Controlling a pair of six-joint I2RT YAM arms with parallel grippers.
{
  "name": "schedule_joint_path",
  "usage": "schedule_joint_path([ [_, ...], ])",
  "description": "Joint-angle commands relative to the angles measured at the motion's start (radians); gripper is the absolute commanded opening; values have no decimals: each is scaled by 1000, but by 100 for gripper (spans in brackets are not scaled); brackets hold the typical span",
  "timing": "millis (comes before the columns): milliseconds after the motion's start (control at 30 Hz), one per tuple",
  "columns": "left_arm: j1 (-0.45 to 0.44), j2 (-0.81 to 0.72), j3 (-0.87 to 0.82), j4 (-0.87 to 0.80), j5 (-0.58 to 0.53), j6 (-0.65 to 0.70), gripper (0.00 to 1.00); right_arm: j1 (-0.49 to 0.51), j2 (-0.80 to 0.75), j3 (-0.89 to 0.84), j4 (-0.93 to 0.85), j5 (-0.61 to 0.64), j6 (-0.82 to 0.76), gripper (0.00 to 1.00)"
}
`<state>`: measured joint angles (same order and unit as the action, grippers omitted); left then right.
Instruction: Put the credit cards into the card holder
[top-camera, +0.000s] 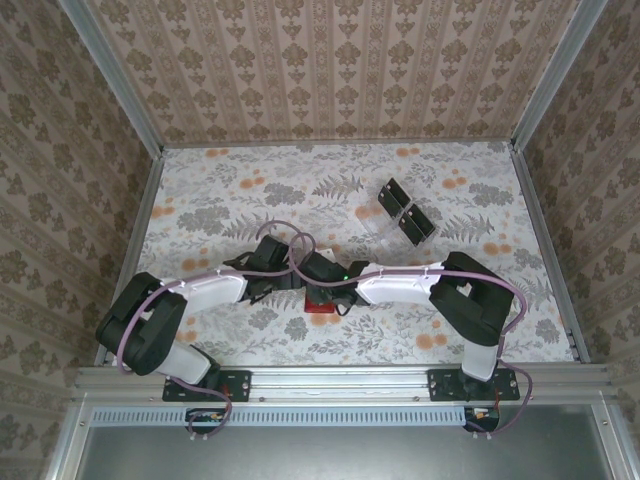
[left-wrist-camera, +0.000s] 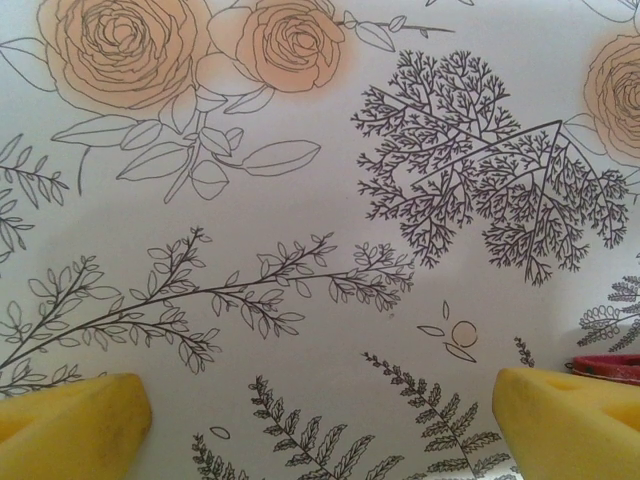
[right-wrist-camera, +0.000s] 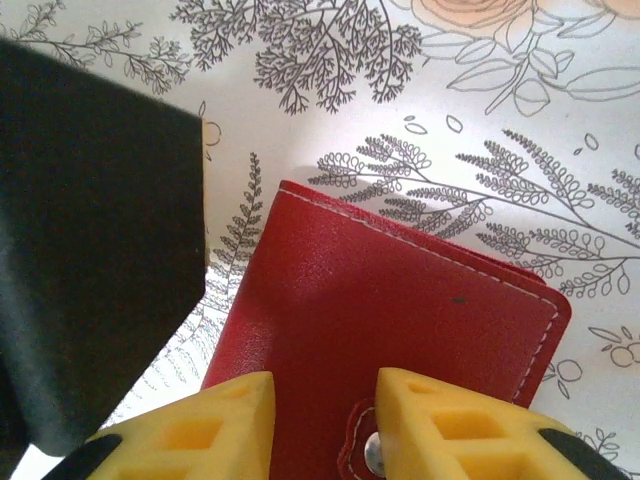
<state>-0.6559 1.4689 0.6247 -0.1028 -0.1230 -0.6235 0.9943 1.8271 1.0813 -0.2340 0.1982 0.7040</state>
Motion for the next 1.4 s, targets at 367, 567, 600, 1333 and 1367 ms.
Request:
schedule_joint_path([
  [367, 102, -14, 104, -6, 91, 34, 100, -84, -166, 10, -69, -93, -39, 50],
  [567, 173, -96, 149, -71, 90, 81, 100, -184, -341, -54, -99, -83, -59, 57],
  [600, 187, -114, 153, -84, 86, 92, 100, -207, -373, -63, -109, -82, -68, 58],
  [1333, 541, -342, -180, 577, -240, 646, 100, -976, -784, -350, 85, 166, -240, 100],
  [1367, 546, -318, -191, 599, -232, 635, 100, -991, -784, -374, 113, 178, -251, 100],
])
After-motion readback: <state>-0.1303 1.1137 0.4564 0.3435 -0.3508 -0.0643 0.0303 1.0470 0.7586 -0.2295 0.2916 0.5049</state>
